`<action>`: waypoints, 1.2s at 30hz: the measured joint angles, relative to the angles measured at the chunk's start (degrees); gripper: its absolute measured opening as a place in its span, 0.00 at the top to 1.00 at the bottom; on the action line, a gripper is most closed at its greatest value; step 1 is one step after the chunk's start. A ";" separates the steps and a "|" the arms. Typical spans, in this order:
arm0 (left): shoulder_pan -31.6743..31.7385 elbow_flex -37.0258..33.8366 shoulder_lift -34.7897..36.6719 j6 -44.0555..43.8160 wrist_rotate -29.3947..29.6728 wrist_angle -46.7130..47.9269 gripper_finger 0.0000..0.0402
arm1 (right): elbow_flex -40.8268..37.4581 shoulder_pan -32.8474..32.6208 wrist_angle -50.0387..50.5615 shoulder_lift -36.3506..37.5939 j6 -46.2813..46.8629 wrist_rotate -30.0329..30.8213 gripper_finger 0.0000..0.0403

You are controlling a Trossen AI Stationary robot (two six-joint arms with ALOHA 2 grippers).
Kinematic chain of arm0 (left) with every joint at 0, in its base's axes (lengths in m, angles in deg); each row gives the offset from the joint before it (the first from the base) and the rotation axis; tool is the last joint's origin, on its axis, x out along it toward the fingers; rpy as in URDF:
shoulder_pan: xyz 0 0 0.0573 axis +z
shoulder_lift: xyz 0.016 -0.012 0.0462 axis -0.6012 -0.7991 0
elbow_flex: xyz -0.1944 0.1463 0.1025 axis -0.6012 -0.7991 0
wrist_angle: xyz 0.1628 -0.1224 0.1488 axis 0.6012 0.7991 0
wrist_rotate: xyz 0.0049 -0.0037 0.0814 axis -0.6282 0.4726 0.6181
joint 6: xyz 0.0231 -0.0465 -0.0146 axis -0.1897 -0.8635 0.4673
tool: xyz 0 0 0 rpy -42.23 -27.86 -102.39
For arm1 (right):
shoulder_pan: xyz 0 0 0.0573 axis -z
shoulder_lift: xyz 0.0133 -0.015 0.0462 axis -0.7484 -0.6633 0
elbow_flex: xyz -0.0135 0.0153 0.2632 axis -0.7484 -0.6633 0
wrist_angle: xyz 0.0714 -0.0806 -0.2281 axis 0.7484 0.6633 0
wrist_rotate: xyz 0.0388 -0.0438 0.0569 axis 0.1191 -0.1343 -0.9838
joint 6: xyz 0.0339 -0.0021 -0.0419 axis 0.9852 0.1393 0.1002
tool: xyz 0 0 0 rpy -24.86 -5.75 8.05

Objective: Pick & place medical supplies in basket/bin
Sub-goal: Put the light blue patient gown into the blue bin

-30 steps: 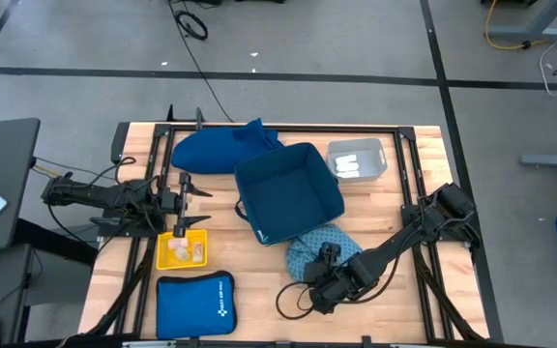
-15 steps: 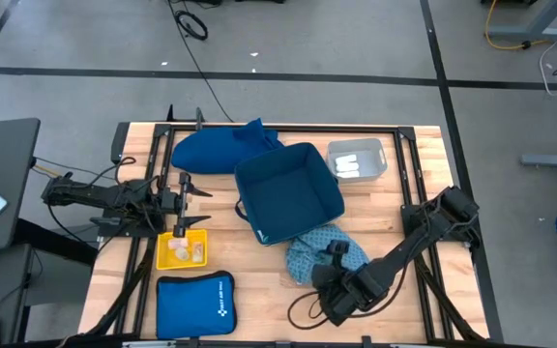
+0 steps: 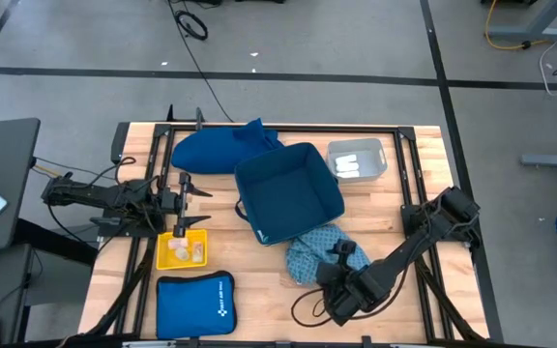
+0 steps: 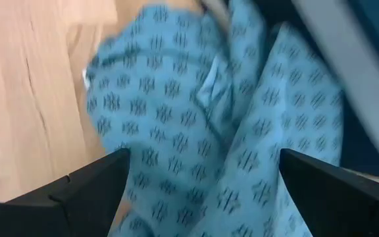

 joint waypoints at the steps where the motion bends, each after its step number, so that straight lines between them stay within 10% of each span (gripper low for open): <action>1: 0.00 0.00 0.00 0.00 -0.01 0.00 0.29 | 0.00 0.06 0.40 0.00 0.45 -1.64 0.01; 21: 0.00 0.00 -0.02 0.00 0.01 0.02 0.29 | -0.97 -4.07 3.27 -2.91 1.48 -10.09 0.01; 36: 0.00 0.00 -0.01 0.00 -0.01 0.01 0.29 | -0.63 -4.04 3.75 -16.16 -0.98 3.76 0.01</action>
